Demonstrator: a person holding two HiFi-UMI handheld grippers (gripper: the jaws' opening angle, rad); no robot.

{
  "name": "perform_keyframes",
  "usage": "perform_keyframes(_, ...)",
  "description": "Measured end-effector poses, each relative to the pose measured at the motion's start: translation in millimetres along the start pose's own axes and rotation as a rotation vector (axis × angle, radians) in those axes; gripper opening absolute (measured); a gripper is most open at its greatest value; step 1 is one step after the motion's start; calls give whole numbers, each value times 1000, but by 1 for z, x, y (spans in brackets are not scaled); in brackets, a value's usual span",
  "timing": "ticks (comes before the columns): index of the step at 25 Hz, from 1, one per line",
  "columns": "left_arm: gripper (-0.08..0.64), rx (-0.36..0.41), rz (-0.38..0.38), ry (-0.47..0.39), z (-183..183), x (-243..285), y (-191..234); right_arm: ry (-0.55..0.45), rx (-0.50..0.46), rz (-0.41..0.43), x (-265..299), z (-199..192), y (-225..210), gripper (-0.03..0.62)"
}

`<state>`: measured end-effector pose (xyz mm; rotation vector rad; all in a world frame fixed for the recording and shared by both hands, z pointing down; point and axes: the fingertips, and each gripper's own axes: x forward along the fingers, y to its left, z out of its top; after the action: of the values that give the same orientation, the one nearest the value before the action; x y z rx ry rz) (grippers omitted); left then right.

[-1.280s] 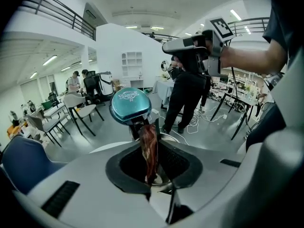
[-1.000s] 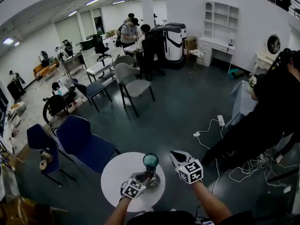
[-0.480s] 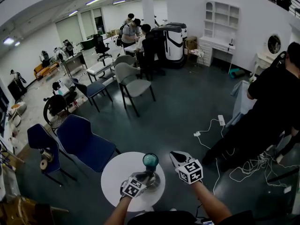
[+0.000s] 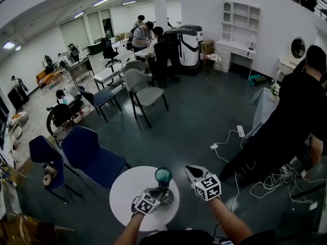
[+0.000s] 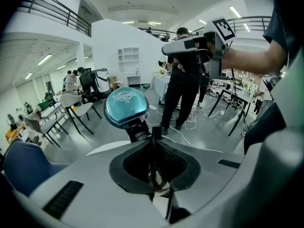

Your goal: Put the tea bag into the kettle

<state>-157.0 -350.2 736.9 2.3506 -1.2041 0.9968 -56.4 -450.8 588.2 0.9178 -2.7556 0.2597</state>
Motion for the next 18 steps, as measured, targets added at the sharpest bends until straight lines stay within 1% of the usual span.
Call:
perform_keyframes(5,41,19,3,22,-4,8,1,-2,6,-2,1,2,-3,17)
perform_keyframes(9,41,15,38,61,-18,18,4,-2,4,-2,0,0,-7,17)
perform_keyframes(13,42,5,57,55,-18,17,6,6,4,-7,-2,0,-7,17)
perform_keyframes(16,42,-8,50,45,-19,14,6,7,3,-8,-5,0,-4,17)
perform_keyframes(18,43,-32,44,31,-18,12,7,7,1,-6,-4,0,-3,17)
